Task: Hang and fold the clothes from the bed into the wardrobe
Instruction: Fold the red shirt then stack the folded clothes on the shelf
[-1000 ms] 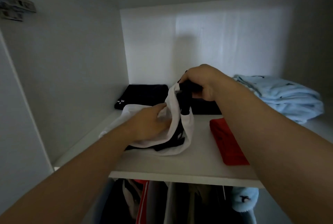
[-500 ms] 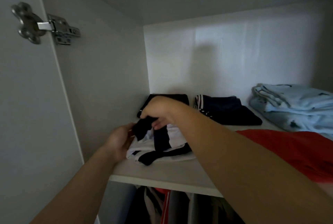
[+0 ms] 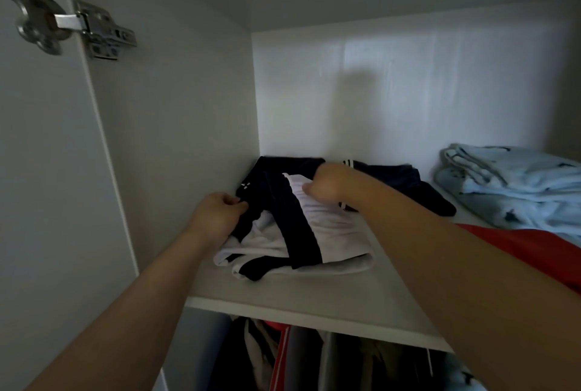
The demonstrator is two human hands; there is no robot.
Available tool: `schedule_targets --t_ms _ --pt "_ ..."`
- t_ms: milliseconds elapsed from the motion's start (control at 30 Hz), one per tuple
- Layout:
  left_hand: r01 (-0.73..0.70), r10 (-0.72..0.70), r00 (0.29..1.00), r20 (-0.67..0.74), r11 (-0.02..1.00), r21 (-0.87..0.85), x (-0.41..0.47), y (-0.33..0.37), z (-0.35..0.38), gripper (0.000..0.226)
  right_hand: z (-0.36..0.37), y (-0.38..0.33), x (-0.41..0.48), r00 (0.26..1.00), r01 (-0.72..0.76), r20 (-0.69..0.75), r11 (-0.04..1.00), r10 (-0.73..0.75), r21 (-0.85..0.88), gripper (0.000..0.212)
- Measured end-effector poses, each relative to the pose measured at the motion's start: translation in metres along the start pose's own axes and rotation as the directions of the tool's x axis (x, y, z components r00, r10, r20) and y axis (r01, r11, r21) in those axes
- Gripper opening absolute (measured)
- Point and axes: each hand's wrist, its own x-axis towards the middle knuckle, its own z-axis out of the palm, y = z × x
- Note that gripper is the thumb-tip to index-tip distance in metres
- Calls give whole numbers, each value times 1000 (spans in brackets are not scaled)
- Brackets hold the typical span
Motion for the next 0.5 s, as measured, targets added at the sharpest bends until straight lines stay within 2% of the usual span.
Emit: schedule_targets --t_ms 100,167,233,333,400,500 --pt "45 -42 998 45 996 -74 1 11 0 13 3 14 -8 975 -115 197 991 101 61 65" --pt "62 -50 997 64 979 -193 2 20 0 13 6 19 -12 956 -196 259 955 136 224 76" --pt "174 -131 981 145 926 -337 0 28 1 15 7 25 -12 943 -249 297 908 148 337 81" --pt "372 -237 898 371 859 -352 -6 34 6 19 10 31 -12 935 -272 329 859 129 435 83" --pt "493 -234 799 554 782 -382 -10 35 10 22 13 32 -13 942 -247 315 873 115 420 82" --pt "565 -157 757 634 643 -517 -10 42 13 26 13 34 -14 960 -196 262 913 104 358 80"
